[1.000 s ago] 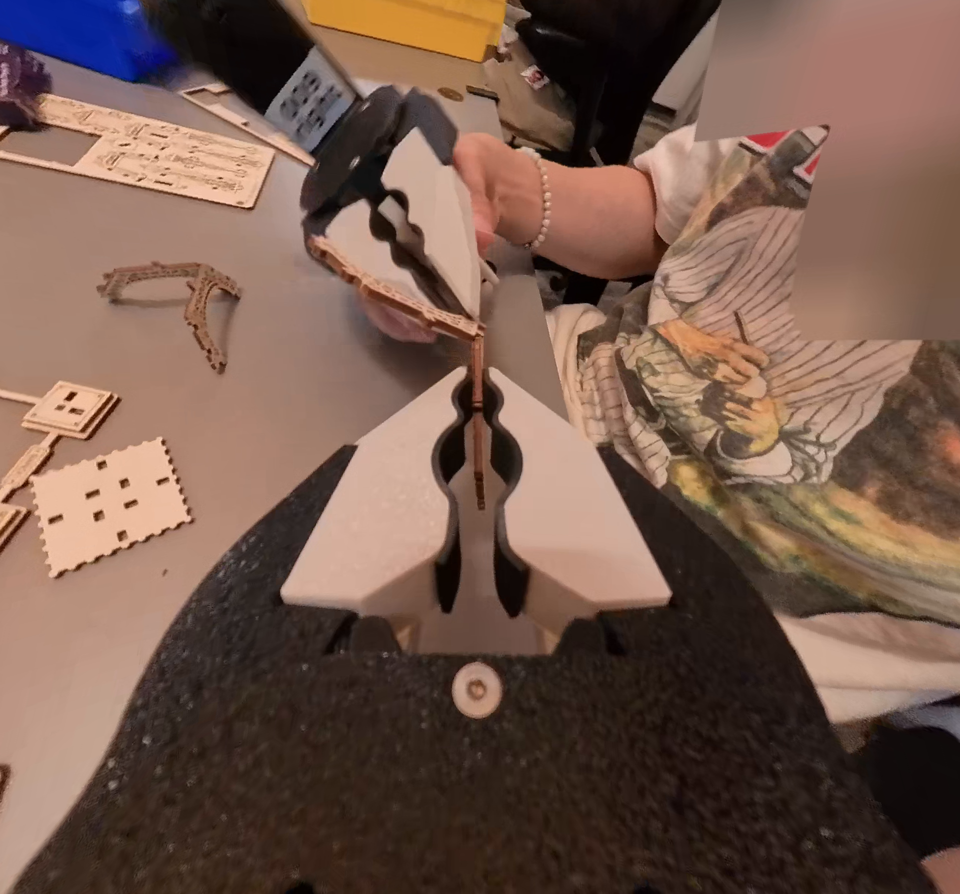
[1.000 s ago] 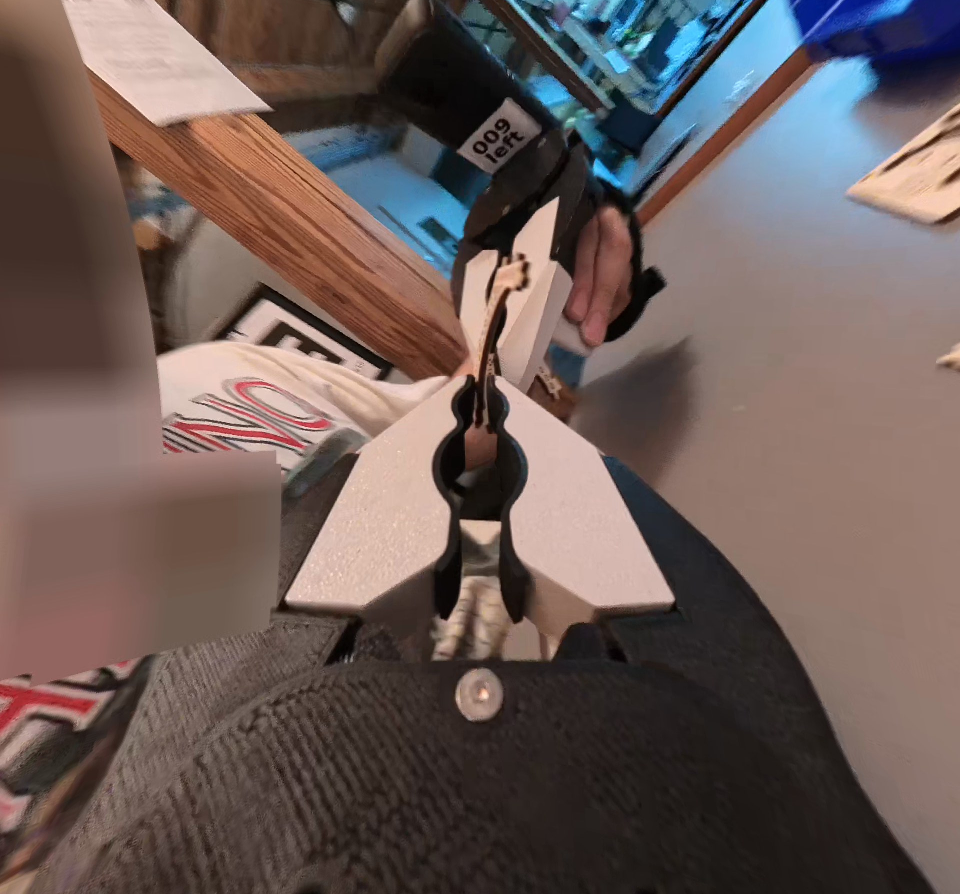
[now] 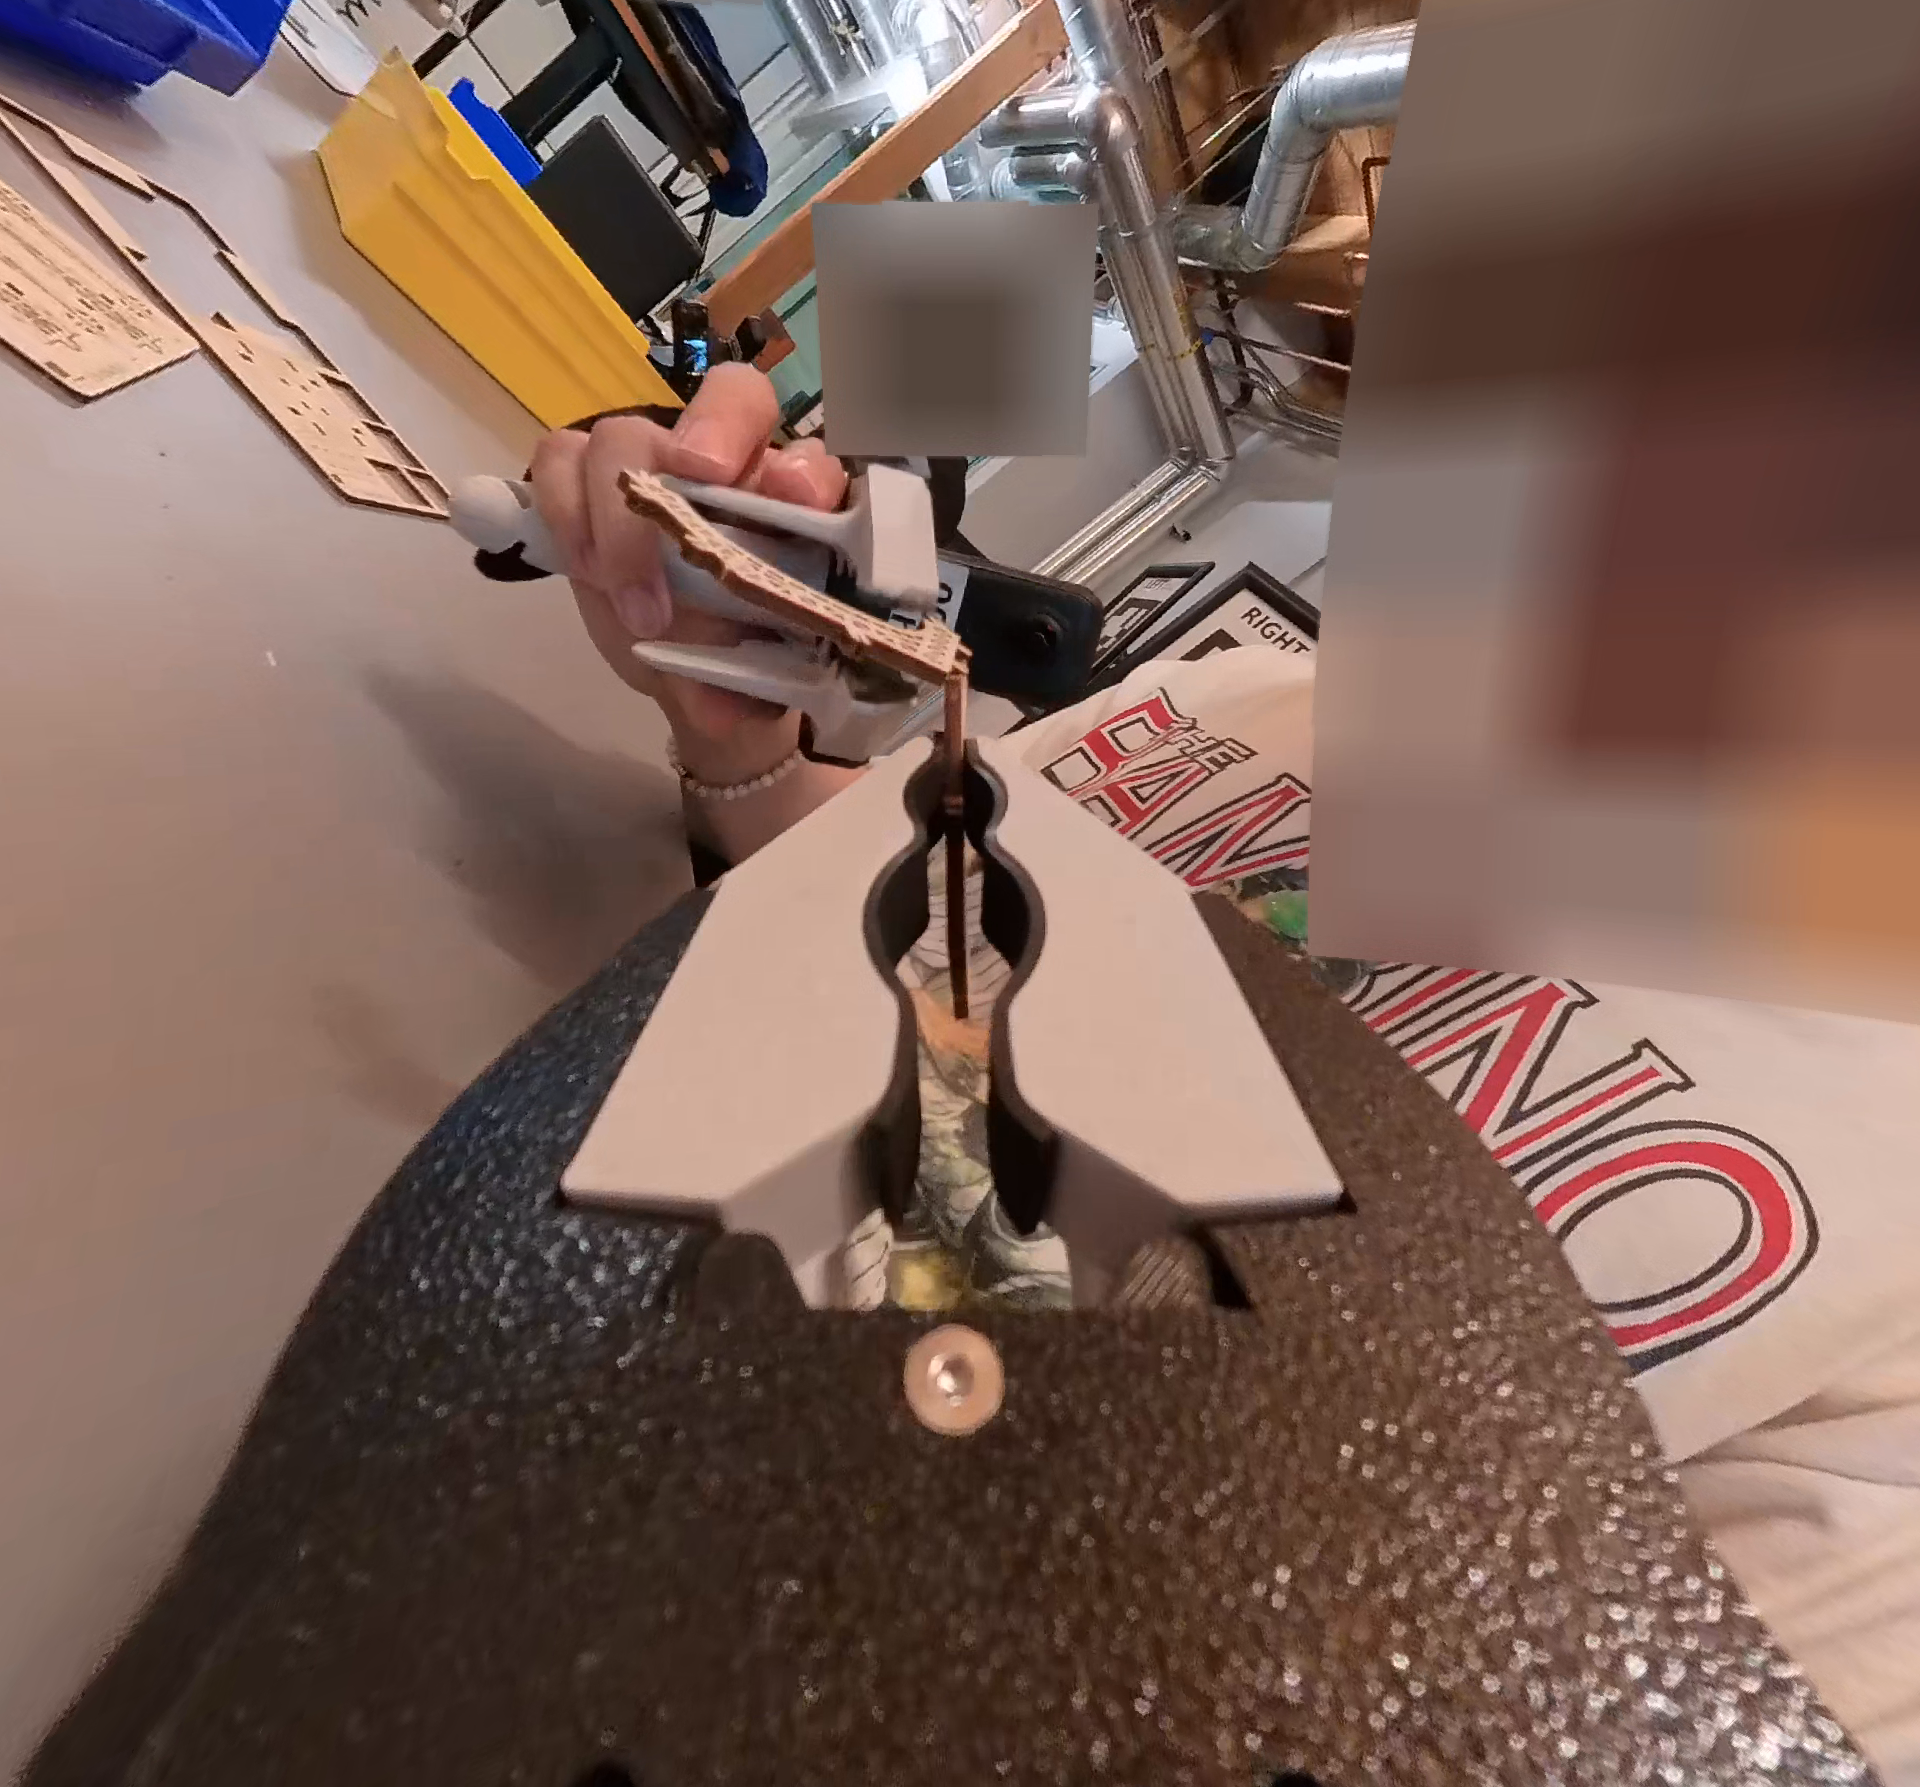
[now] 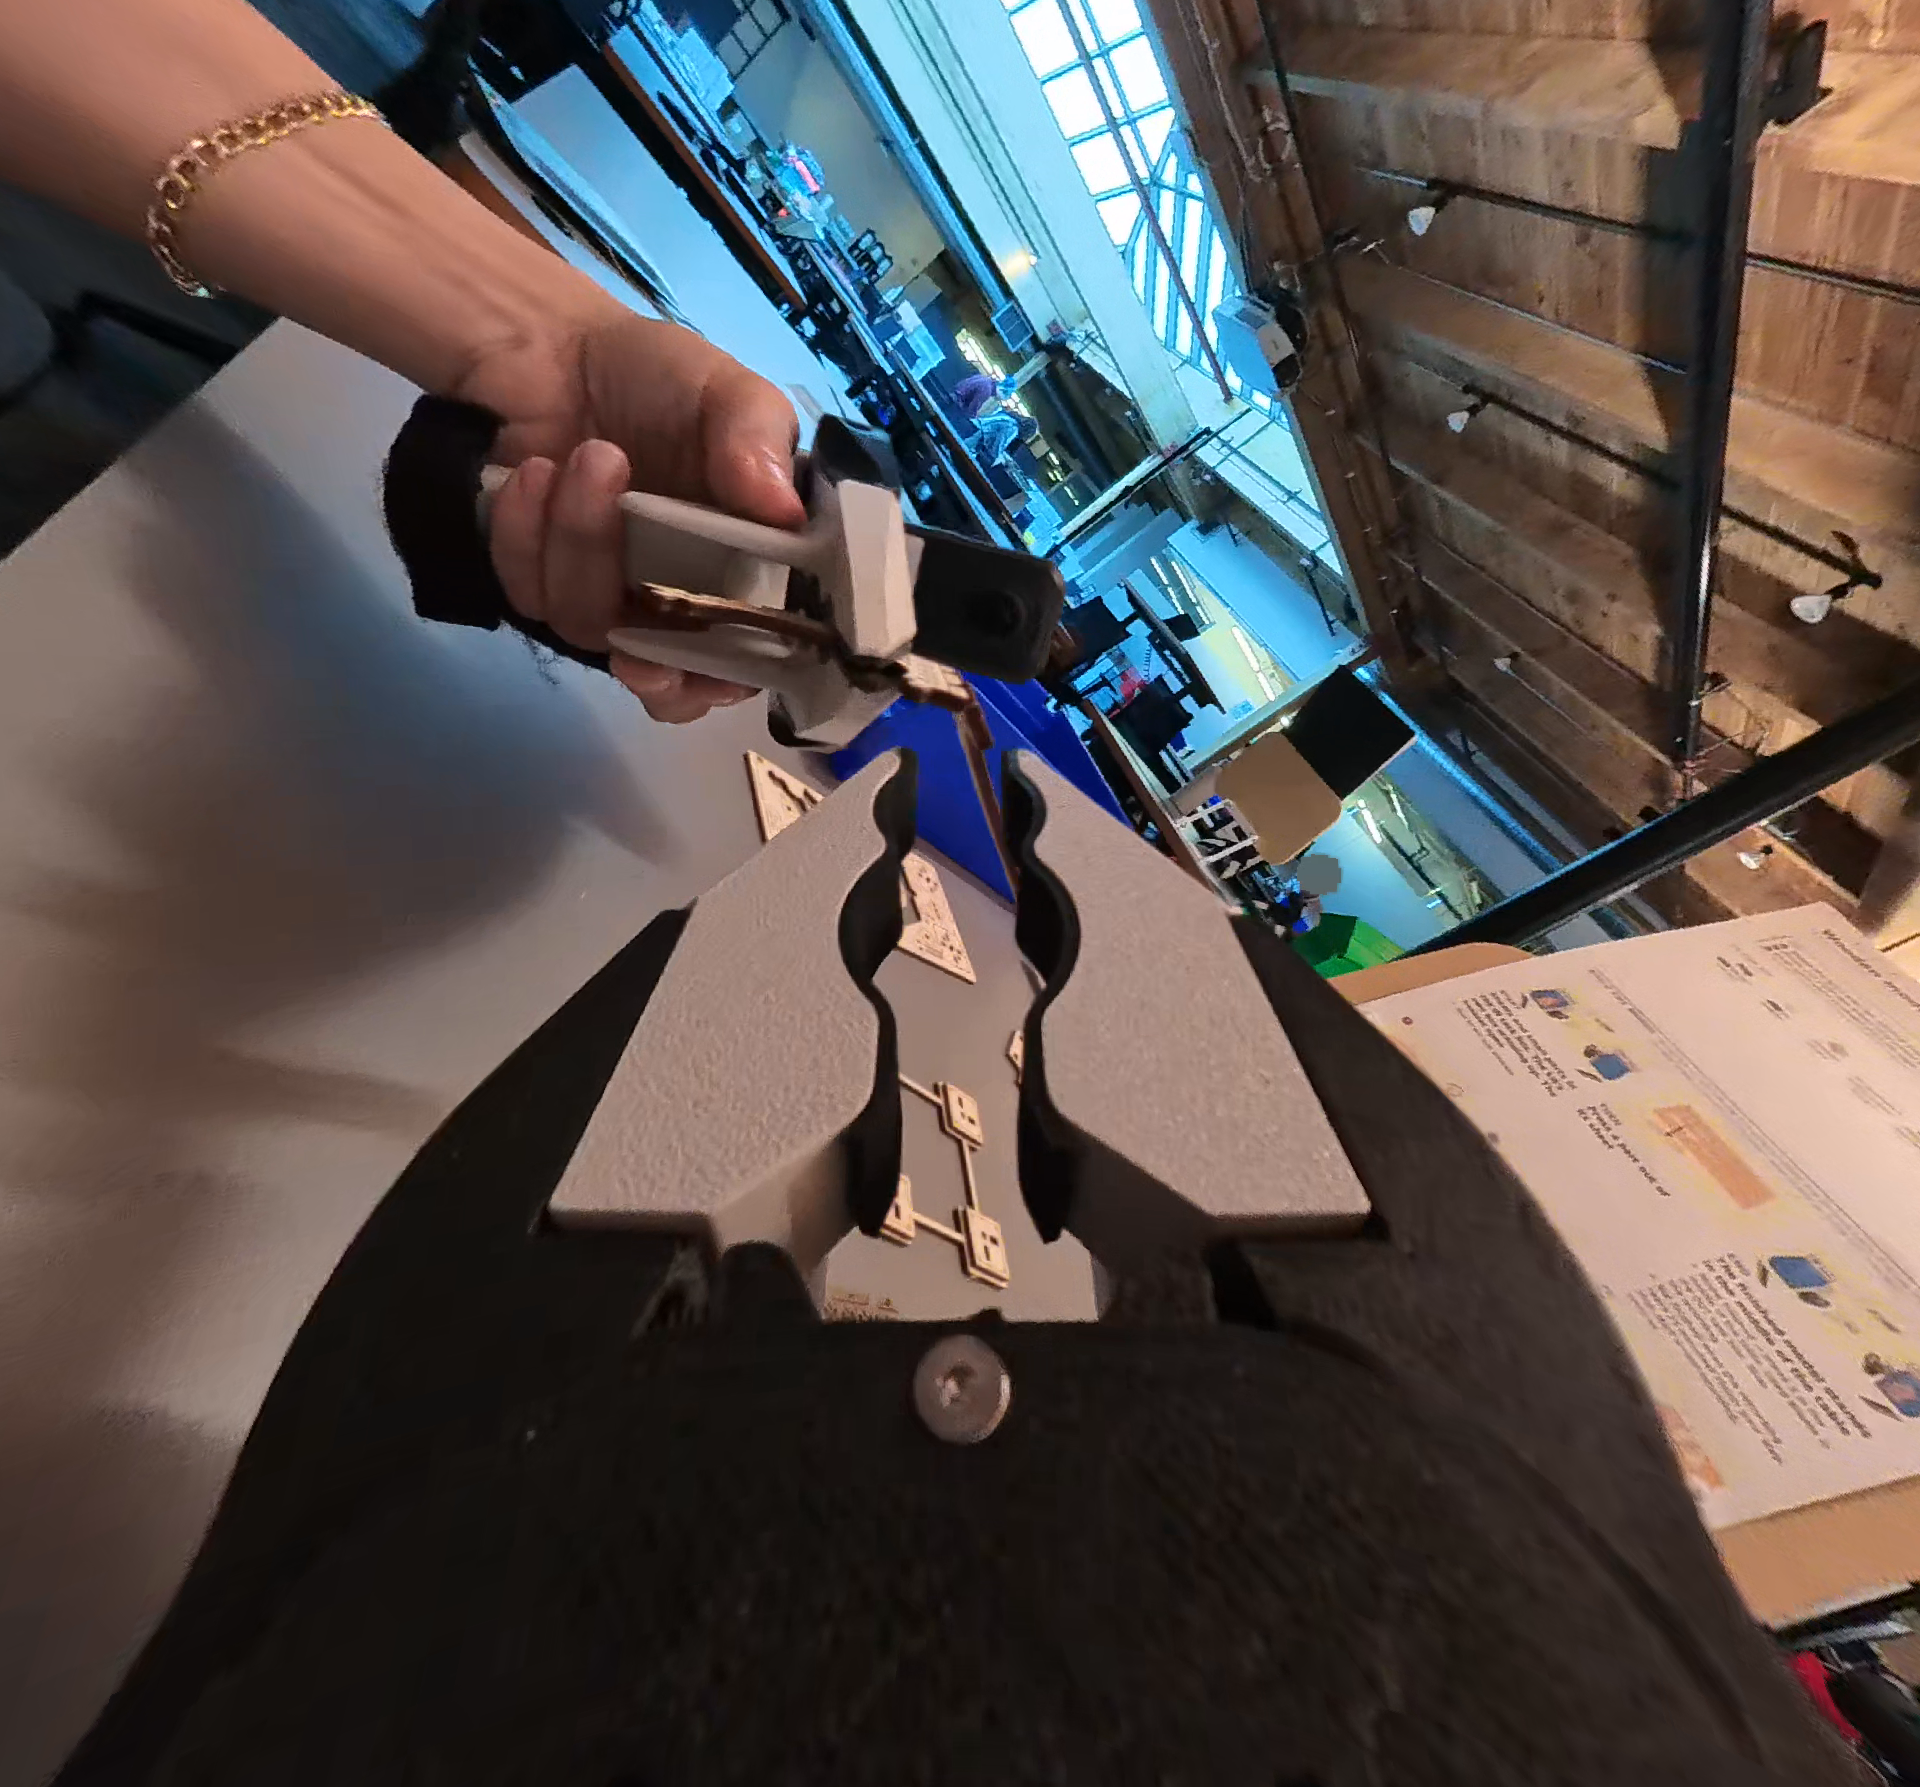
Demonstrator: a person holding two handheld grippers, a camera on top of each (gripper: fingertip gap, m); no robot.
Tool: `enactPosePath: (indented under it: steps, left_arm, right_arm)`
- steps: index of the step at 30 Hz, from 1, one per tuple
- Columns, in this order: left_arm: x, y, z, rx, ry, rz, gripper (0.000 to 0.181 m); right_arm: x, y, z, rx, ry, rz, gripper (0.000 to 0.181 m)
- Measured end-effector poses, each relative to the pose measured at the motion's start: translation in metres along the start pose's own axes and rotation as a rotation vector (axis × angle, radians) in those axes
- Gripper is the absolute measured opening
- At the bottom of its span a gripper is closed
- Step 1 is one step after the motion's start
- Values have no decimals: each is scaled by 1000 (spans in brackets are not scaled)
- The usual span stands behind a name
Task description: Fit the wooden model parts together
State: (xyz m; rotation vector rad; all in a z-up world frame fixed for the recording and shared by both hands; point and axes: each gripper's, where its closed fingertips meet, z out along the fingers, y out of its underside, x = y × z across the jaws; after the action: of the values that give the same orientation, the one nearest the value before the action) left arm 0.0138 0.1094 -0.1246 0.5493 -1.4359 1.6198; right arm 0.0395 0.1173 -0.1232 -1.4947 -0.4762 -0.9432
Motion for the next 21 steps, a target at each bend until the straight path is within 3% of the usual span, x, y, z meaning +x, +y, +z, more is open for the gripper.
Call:
enactPosePath:
  steps: [9, 21]
  left_arm:
    - [-4, 0, 1, 24, 6, -12, 0]
    - [-9, -3, -3, 69, -33, 16, 0]
  right_arm:
    - [1, -2, 0, 13, 27, 9, 0]
    - [-4, 5, 3, 10, 10, 141, 0]
